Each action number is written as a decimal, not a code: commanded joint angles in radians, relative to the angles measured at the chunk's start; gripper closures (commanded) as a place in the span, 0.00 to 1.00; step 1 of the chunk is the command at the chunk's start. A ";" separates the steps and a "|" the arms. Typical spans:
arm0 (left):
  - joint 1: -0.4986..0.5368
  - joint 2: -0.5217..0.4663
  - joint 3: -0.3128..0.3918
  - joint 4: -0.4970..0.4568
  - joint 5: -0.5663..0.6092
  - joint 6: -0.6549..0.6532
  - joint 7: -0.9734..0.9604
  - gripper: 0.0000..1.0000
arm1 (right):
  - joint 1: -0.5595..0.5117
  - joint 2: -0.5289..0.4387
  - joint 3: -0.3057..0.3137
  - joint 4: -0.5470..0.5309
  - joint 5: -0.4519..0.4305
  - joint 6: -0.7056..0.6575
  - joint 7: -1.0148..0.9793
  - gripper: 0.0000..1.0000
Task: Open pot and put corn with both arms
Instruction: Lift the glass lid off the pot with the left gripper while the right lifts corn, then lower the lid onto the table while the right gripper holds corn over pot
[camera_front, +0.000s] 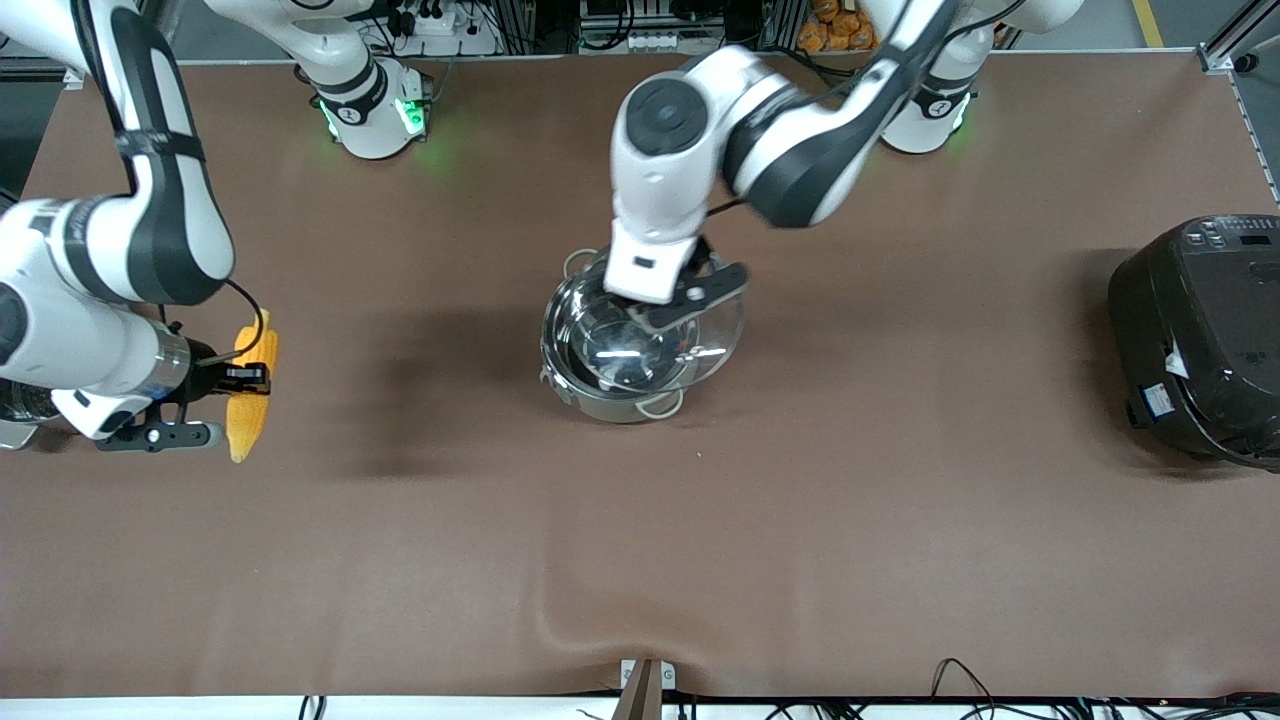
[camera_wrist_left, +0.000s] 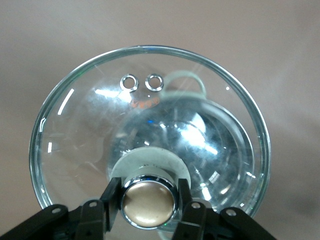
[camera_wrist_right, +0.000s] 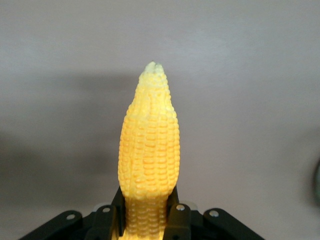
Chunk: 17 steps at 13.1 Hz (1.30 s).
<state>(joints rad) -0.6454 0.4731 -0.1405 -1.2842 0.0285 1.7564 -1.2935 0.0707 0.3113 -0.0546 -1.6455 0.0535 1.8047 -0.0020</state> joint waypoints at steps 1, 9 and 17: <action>0.123 -0.108 -0.008 -0.117 0.027 -0.055 0.153 1.00 | 0.084 -0.023 0.002 0.061 0.063 -0.062 0.141 0.85; 0.561 -0.266 -0.014 -0.606 0.037 0.284 0.772 1.00 | 0.558 -0.031 -0.036 0.127 0.045 -0.079 0.742 0.85; 0.665 -0.225 -0.013 -0.906 0.039 0.635 0.862 1.00 | 0.750 0.155 -0.037 0.127 0.015 0.166 1.022 0.83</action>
<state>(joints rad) -0.0017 0.2773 -0.1396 -2.1264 0.0469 2.3223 -0.4327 0.7934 0.4325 -0.0757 -1.5365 0.0826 1.9416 0.9728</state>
